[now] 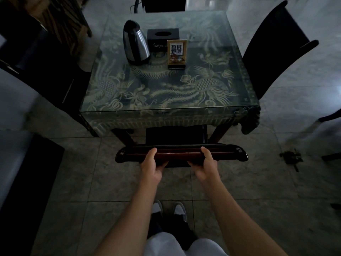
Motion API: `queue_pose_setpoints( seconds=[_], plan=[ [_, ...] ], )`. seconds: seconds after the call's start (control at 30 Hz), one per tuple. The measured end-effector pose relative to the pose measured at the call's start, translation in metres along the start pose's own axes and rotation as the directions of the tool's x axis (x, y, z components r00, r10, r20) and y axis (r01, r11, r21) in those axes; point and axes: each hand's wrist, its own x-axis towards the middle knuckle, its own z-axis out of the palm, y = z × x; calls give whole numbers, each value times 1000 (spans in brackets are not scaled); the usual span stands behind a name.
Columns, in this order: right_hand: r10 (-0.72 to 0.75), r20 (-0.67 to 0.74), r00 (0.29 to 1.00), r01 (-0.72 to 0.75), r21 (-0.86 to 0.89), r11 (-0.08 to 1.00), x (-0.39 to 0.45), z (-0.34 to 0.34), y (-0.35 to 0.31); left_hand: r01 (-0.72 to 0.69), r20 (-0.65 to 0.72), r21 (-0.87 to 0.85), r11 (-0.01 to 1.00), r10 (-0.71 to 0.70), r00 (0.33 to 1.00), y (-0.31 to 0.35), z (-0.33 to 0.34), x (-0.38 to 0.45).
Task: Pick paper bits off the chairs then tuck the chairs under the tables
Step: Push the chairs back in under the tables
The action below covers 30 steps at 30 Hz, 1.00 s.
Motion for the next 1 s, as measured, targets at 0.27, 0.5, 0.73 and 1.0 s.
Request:
queue_pose_setpoints(
  seconds=[0.27, 0.5, 0.73, 1.0],
  plan=[
    [76, -44, 996, -85, -286, 954, -11, -7, -4, -34, -114, 352, 935, 79, 990, 3, -13, -7],
    [-217, 189, 958, 243, -934, 261, -48, -8, -11, -484, 359, 838, 252, 412, 837, 0, -27, -55],
    [-345, 698, 627, 596, -716, -363, -79, 23, -41, -504, 753, 658, -560, 493, 435, 39, 2, -79],
    [-301, 810, 503, 586, -576, -570, -86, 60, -57, -446, 772, 635, -630, 512, 376, 75, 15, -88]
  ],
)
